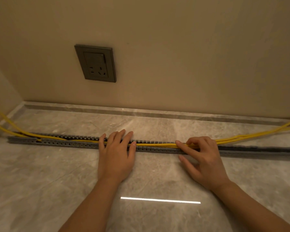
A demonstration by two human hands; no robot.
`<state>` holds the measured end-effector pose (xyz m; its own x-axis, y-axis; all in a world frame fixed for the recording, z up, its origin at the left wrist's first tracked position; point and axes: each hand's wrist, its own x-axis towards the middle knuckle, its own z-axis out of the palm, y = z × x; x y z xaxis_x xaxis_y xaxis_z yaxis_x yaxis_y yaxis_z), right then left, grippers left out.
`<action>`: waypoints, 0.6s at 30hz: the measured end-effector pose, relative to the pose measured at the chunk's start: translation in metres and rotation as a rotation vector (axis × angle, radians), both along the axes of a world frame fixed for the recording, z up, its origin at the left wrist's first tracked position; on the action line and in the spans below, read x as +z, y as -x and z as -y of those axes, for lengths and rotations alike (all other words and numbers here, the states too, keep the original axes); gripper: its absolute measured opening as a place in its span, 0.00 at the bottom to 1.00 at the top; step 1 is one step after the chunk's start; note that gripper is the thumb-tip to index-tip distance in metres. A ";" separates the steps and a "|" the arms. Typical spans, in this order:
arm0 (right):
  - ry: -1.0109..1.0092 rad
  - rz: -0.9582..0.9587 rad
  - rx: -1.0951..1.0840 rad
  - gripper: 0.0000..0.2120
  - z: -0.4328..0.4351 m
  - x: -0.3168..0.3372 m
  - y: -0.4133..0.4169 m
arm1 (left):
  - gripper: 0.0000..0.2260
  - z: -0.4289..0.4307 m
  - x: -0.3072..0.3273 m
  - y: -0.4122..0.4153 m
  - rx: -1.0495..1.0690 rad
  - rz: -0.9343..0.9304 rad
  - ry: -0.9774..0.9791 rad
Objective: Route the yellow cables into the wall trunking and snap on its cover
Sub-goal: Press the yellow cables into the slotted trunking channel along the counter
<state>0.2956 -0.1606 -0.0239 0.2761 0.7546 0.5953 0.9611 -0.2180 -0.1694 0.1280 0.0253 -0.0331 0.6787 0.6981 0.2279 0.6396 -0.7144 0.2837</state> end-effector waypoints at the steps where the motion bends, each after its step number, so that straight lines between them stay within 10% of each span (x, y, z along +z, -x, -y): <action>1: 0.013 -0.008 0.001 0.17 0.000 0.000 0.000 | 0.23 0.000 0.000 0.000 -0.001 0.003 0.002; 18: -0.014 -0.129 -0.030 0.16 -0.001 0.001 0.003 | 0.19 0.001 -0.002 -0.002 0.003 0.022 -0.004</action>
